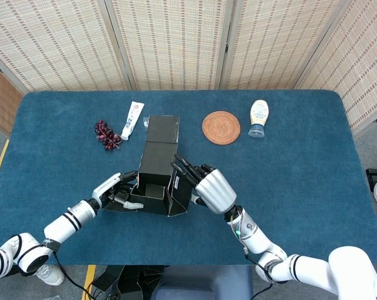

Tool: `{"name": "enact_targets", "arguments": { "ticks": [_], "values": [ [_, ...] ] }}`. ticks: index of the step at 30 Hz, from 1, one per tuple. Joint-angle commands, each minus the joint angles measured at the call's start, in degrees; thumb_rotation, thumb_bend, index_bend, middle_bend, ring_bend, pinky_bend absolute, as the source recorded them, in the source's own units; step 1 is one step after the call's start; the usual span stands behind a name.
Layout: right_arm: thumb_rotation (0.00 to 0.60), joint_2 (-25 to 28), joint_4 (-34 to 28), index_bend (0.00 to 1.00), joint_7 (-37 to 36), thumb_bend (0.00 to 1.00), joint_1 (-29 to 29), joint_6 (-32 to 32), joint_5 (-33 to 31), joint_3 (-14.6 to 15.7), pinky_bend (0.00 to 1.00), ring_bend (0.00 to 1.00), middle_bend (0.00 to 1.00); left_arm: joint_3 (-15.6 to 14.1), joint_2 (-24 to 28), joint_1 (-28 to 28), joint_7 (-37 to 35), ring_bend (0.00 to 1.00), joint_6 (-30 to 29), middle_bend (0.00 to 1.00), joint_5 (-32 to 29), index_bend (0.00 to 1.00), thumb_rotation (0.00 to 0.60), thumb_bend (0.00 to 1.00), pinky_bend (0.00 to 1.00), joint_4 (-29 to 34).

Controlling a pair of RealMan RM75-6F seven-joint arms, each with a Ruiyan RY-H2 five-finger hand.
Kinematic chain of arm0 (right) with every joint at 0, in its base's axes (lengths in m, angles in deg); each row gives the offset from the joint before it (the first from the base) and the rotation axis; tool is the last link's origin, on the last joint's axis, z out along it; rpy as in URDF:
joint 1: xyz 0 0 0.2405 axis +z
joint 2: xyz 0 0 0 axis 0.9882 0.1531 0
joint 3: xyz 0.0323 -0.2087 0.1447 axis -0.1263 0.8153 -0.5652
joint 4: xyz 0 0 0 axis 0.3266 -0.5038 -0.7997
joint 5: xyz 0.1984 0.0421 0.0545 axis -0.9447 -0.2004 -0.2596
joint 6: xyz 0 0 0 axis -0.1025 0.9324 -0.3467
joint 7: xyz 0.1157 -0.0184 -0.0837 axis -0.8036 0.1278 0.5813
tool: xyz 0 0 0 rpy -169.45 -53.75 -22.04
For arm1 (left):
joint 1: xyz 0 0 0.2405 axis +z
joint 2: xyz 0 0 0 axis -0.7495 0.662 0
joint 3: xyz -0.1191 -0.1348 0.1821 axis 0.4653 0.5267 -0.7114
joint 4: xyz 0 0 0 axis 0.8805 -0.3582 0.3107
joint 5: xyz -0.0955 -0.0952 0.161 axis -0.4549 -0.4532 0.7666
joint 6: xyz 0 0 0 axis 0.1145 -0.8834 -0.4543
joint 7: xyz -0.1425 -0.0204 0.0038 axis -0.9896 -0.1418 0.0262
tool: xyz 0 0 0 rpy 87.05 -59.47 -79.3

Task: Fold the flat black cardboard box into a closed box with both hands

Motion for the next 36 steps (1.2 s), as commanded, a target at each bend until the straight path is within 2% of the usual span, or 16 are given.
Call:
{"name": "enact_targets", "arguments": {
  "ticks": [1,10,16,23,36],
  "values": [
    [0.600,-0.6,0.5,0.00,0.7,0.00,0.6,0.2,0.4,-0.4,0.59,0.50,0.00,0.4,-0.1,0.1,1.2,0.61,0.1,0.28,-0.5,0.26,0.600,0.09,0.79,0.3],
    [0.600,-1.8,4.1,0.00,1.1,0.00,2.2,1.0,2.5,0.7,0.59,0.50,0.00,0.8,-1.7,0.9,9.5,0.61,0.2,0.27,-1.8,0.26,0.600,0.09,0.79,0.2],
    [0.600,-2.6,7.8,0.00,0.7,0.00,3.0,1.9,4.3,2.7,0.62,0.50,0.06,0.3,-4.0,1.4,13.1,0.61,0.7,0.28,-1.9,0.26,0.600,0.10,0.79,-1.5],
    [0.600,-5.4,14.5,0.04,-1.8,0.00,3.5,2.9,5.5,5.3,0.65,0.51,0.11,-0.7,-7.9,2.0,18.5,0.61,0.8,0.27,-1.1,0.25,0.600,0.10,0.79,-5.5],
    [0.600,-10.9,27.6,0.06,-7.9,0.01,4.5,2.5,7.6,9.0,0.67,0.55,0.13,-1.9,-13.0,3.0,21.8,0.61,-0.3,0.24,0.6,0.22,0.600,0.10,0.79,-12.8]
  ]
}}
